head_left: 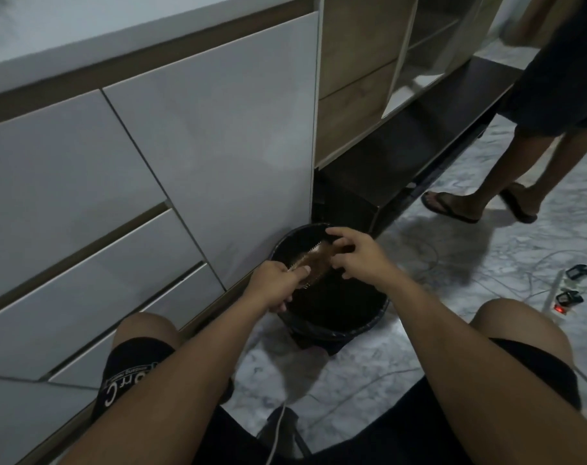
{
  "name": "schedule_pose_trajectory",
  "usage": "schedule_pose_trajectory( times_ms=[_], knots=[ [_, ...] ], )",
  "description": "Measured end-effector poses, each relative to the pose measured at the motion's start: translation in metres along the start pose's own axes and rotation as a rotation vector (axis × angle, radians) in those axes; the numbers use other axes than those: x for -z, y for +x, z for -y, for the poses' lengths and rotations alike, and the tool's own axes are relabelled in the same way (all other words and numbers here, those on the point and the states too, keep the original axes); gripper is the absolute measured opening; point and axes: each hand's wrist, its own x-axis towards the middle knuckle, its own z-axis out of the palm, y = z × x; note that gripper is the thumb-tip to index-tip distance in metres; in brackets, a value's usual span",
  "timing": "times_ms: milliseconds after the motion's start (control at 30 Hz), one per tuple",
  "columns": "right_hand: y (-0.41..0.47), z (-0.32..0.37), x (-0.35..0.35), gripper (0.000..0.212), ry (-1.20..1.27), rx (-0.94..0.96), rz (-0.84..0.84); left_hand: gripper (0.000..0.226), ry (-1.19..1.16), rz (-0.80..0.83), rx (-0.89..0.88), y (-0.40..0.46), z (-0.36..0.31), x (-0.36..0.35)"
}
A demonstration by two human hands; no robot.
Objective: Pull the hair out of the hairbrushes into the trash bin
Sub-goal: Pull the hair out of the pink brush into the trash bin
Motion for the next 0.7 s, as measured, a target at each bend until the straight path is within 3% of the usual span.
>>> schedule_pose_trajectory(
  times_ms=[133,333,400,533,600,700],
  knots=[
    [-0.001,-0.001,0.000,0.031,-0.346,0.236,-0.057,0.038,0.028,0.024,0.001,-0.001,-0.003,0.001],
    [0.002,-0.002,0.008,0.019,-0.024,-0.015,-0.339,0.042,-0.093,0.005,0.027,0.004,0.000,0.003],
    [-0.001,0.003,0.009,0.023,0.065,-0.057,-0.285,0.041,-0.095,0.003,0.022,0.003,-0.002,0.003],
    [-0.009,0.010,0.008,0.054,0.038,0.033,-0.041,0.038,-0.085,0.012,0.030,0.003,-0.007,0.003],
    [-0.009,0.008,0.005,0.051,-0.126,0.146,-0.048,0.036,-0.087,0.026,0.036,0.002,-0.010,0.002],
    [-0.008,0.002,0.000,0.026,-0.288,0.242,-0.153,0.032,-0.085,0.043,0.031,-0.001,-0.013,0.002]
  ],
)
